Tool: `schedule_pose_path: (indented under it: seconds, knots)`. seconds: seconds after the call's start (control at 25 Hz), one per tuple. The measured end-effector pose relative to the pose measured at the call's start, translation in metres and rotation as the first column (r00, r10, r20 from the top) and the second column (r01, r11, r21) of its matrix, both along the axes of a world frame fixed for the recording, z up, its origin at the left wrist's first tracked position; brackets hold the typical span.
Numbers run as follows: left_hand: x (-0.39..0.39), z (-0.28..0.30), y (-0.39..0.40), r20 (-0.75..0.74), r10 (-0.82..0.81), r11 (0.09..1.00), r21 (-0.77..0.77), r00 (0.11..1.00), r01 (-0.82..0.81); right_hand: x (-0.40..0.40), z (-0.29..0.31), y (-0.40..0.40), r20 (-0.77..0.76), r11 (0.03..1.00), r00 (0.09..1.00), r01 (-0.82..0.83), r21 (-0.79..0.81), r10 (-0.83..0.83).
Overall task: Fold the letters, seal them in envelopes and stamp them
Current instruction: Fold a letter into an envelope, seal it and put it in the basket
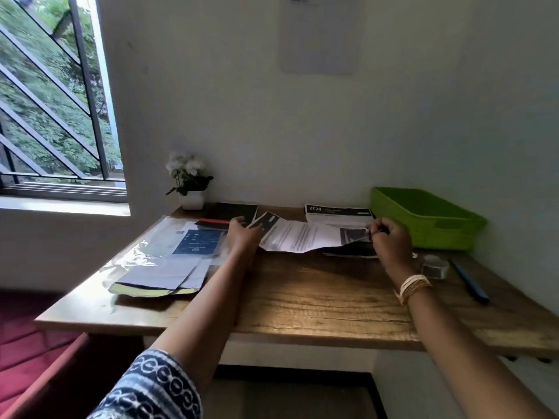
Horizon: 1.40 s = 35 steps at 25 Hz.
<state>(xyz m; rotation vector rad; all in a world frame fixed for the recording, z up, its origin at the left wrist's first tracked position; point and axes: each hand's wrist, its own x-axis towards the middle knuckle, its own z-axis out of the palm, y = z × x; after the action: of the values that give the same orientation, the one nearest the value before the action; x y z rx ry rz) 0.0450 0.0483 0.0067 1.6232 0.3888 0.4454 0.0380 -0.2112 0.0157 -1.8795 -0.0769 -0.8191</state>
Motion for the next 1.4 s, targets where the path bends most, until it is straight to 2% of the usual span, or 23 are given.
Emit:
schedule_pose_path:
  seconds: [0.08,0.16,0.28,0.32,0.4,0.48,0.56,0.64,0.68,0.8,0.92,1.0,1.12,1.16,1.24,1.4]
  knots:
    - [0.002,-0.003,0.001,0.026,-0.025,1.0,0.003,0.999,0.025,0.0,-0.004,-0.001,-0.07,0.984,0.994,0.07,-0.166,-0.082]
    - [-0.001,-0.003,-0.001,0.028,-0.072,0.997,0.012,0.997,0.072,-0.002,-0.007,0.004,-0.128,0.914,0.98,0.087,-0.395,-0.149]
    - [-0.003,-0.002,-0.003,0.017,-0.131,0.991,0.031,0.991,0.13,-0.009,-0.001,0.02,-0.075,0.718,0.957,0.158,-0.677,-0.281]
    - [-0.004,-0.002,-0.004,0.011,-0.143,0.989,0.024,0.99,0.143,-0.012,0.004,0.027,-0.039,0.649,0.946,0.19,-0.737,-0.322]
    - [-0.007,0.001,-0.005,0.005,-0.18,0.982,-0.049,0.984,0.18,-0.016,0.014,0.041,-0.034,0.581,0.927,0.205,-0.788,-0.373]
    - [-0.009,0.004,-0.006,-0.016,-0.239,0.964,-0.127,0.971,0.236,-0.013,0.023,0.056,-0.117,0.543,0.923,0.111,-0.832,-0.368]
    - [-0.009,0.006,-0.006,-0.058,-0.276,0.952,-0.151,0.959,0.265,-0.006,0.027,0.072,-0.296,0.611,0.934,-0.119,-0.783,-0.198]
    - [-0.007,0.005,-0.005,-0.107,-0.277,0.954,-0.15,0.955,0.26,-0.006,0.022,0.085,-0.521,0.677,0.851,-0.421,-0.604,0.065]
    - [-0.005,0.004,-0.005,-0.121,-0.265,0.96,-0.121,0.957,0.251,-0.007,0.016,0.088,-0.549,0.662,0.823,-0.491,-0.566,0.141]
    - [-0.003,0.003,-0.007,-0.156,-0.18,0.978,0.078,0.971,0.194,-0.011,-0.003,0.086,-0.481,0.575,0.861,-0.48,-0.662,0.165]
    - [-0.005,0.004,-0.005,-0.167,-0.18,0.976,0.094,0.97,0.197,-0.003,-0.004,0.079,-0.443,0.551,0.894,-0.4,-0.732,0.062]
    - [-0.008,0.005,-0.005,-0.161,-0.225,0.972,0.032,0.961,0.233,0.003,-0.004,0.075,-0.474,0.592,0.88,-0.395,-0.703,0.025]
    - [-0.017,0.012,-0.013,-0.039,-0.368,0.924,-0.124,0.929,0.361,0.005,-0.003,0.071,-0.527,0.695,0.844,-0.436,-0.572,0.096]
    - [-0.019,0.014,-0.017,-0.012,-0.428,0.896,-0.135,0.904,0.423,0.005,-0.003,0.071,-0.538,0.738,0.832,-0.446,-0.505,0.134]
    - [-0.021,0.016,-0.023,-0.031,-0.496,0.868,-0.051,0.868,0.494,0.005,-0.001,0.074,-0.536,0.813,0.827,-0.426,-0.398,0.17]
    - [-0.022,0.015,-0.027,-0.086,-0.469,0.875,0.09,0.879,0.476,0.01,0.001,0.076,-0.449,0.946,0.869,-0.296,-0.135,0.208]
